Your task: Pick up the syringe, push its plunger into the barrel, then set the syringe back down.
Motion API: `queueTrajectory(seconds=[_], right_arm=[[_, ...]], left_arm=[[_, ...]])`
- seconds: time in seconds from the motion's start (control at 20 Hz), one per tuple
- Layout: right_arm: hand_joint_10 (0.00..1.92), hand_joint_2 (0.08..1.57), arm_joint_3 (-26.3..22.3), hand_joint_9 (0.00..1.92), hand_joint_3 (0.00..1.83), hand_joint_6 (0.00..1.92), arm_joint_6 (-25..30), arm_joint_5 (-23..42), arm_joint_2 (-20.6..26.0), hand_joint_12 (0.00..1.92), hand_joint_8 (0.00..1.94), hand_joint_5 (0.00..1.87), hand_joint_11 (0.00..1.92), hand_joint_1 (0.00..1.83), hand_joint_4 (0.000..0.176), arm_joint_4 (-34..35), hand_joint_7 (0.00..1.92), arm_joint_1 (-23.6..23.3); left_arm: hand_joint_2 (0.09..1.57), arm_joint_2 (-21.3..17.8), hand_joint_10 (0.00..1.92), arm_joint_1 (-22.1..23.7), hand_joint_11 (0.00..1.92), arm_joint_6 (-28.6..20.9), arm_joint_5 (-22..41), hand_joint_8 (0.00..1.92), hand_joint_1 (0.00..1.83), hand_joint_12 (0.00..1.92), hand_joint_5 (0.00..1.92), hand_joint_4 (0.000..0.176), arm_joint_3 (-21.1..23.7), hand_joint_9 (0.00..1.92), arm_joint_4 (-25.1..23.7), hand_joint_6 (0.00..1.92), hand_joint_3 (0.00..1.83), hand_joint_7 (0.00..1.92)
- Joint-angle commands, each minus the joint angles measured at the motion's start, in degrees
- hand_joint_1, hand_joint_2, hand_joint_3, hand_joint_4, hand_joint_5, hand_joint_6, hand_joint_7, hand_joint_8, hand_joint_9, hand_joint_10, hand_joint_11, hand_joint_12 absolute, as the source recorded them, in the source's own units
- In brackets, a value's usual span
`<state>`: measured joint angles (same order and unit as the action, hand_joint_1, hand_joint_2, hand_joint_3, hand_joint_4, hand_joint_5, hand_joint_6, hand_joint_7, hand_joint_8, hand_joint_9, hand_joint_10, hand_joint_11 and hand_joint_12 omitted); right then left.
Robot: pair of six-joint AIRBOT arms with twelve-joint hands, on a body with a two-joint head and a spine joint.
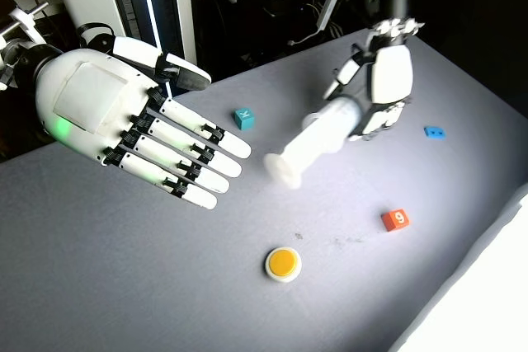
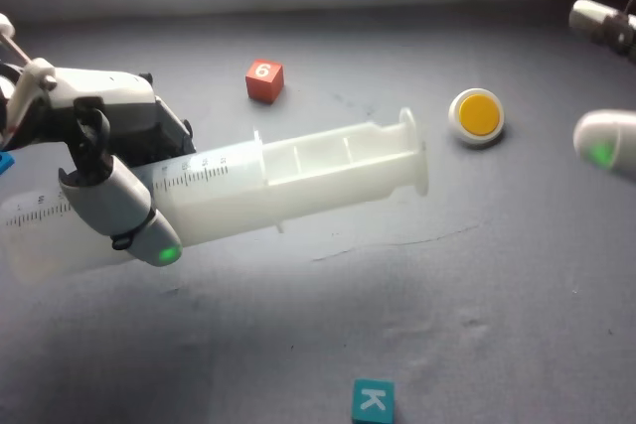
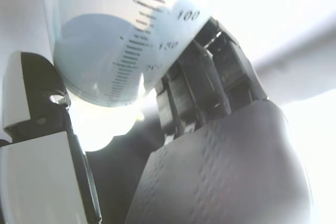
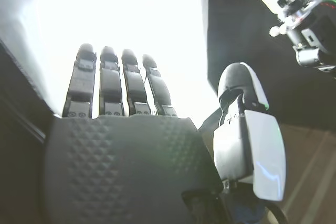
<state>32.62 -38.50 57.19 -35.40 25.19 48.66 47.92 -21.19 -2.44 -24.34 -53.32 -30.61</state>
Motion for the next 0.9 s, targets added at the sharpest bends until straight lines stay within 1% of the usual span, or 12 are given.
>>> queueTrajectory(seconds=[0.0,0.05,0.15,0.25,0.3,0.35,0.4,0.5,0.55,0.65,0.8,0.85], right_arm=[[0.0,1.21,0.0,0.0,0.0,0.0,1.62,7.48,-0.3,0.0,0.0,0.0,0.0,0.03,0.0,0.82,0.0,-1.29],[0.0,1.2,0.01,0.0,0.0,0.0,1.86,7.48,-1.66,0.0,0.0,0.0,0.0,0.01,0.0,5.11,0.0,-2.95],[0.0,1.19,0.02,0.0,0.0,0.0,2.19,7.74,-3.23,0.0,0.0,0.0,0.0,0.0,0.0,10.33,0.0,-4.72],[0.0,1.18,0.03,0.0,0.0,0.0,8.83,11.47,-5.62,0.0,0.0,0.0,0.0,0.0,0.0,13.14,0.0,-6.73],[0.0,1.18,0.02,0.0,0.0,0.0,12.23,13.06,-6.34,0.0,0.0,0.0,0.0,0.0,0.0,13.3,0.0,-6.99],[0.0,1.18,0.03,0.0,0.0,0.0,18.84,15.49,-7.6,0.0,0.0,0.0,0.0,0.0,0.0,14.1,0.0,-7.22],[0.0,1.18,0.03,0.0,0.0,0.0,22.97,16.57,-8.24,0.0,0.0,0.0,0.0,0.0,0.0,14.25,0.0,-7.35],[0.0,1.18,0.03,0.0,0.0,0.0,28.47,18.06,-8.85,0.0,0.0,0.0,0.0,0.0,0.0,14.15,0.0,-7.69],[0.0,1.17,0.03,0.0,0.0,0.0,30.47,18.03,-9.01,0.0,0.0,0.0,0.0,0.0,0.0,14.03,0.0,-8.19],[0.0,1.17,0.06,0.0,0.0,0.0,31.7,17.25,-9.22,0.0,0.0,0.0,0.0,0.0,0.0,13.26,0.0,-8.67],[0.0,1.17,1.33,0.0,0.0,0.0,32.53,16.57,-10.73,0.0,0.0,0.0,0.0,0.0,0.0,9.39,0.0,-8.83],[0.0,1.16,2.06,0.0,0.0,0.0,32.21,16.03,-11.6,0.0,0.0,0.0,0.0,0.0,0.0,8.96,0.0,-9.1]], left_arm=[[1.13,-0.96,1.23,1.72,0.48,-0.32,4.34,0.99,1.37,1.36,0.87,0.0,0.46,0.81,0.08,1.13,0.0,1.04],[1.13,-2.04,1.25,3.17,0.48,-0.32,4.6,0.95,1.37,1.36,0.87,0.0,1.07,0.8,0.64,1.16,0.0,1.03],[1.14,-3.41,1.29,5.15,0.48,-0.32,5.27,0.95,1.36,1.38,0.83,0.0,1.83,0.79,1.85,1.23,0.0,1.02],[1.15,-4.88,1.29,7.53,0.48,-0.28,5.3,0.9,1.36,1.38,0.81,0.0,2.92,0.78,1.88,1.3,0.0,1.02],[1.14,-5.33,1.26,8.45,0.5,-0.27,5.27,0.87,1.36,1.35,0.83,0.0,3.32,0.79,1.88,1.3,0.0,1.03],[1.15,-6.14,1.28,9.95,0.49,-0.27,5.25,0.88,1.36,1.35,0.84,0.0,4.11,0.77,1.86,1.32,0.0,1.0],[1.15,-6.57,1.3,10.79,0.46,-0.27,5.24,0.87,1.36,1.37,0.84,0.0,4.69,0.76,1.86,1.31,0.0,1.0],[1.15,-7.26,1.32,12.02,0.44,-0.28,5.25,0.87,1.36,1.39,0.84,0.0,5.63,0.76,1.85,1.29,0.0,1.0],[1.14,-7.66,1.29,12.71,0.46,-0.28,5.25,0.83,1.36,1.38,0.86,0.0,6.19,0.78,1.84,1.26,0.0,1.03],[1.15,-8.11,1.3,13.81,0.46,-0.29,5.23,0.88,1.36,1.37,0.85,0.0,7.11,0.77,1.81,1.29,0.0,0.99],[1.15,-8.18,1.28,15.0,0.47,-0.31,5.23,0.85,1.36,1.35,0.86,0.0,8.21,0.77,1.81,1.28,0.0,1.01],[1.16,-8.24,1.33,15.13,0.46,-0.31,5.24,0.89,1.36,1.38,0.84,0.0,8.53,0.75,1.81,1.32,0.0,0.98]])
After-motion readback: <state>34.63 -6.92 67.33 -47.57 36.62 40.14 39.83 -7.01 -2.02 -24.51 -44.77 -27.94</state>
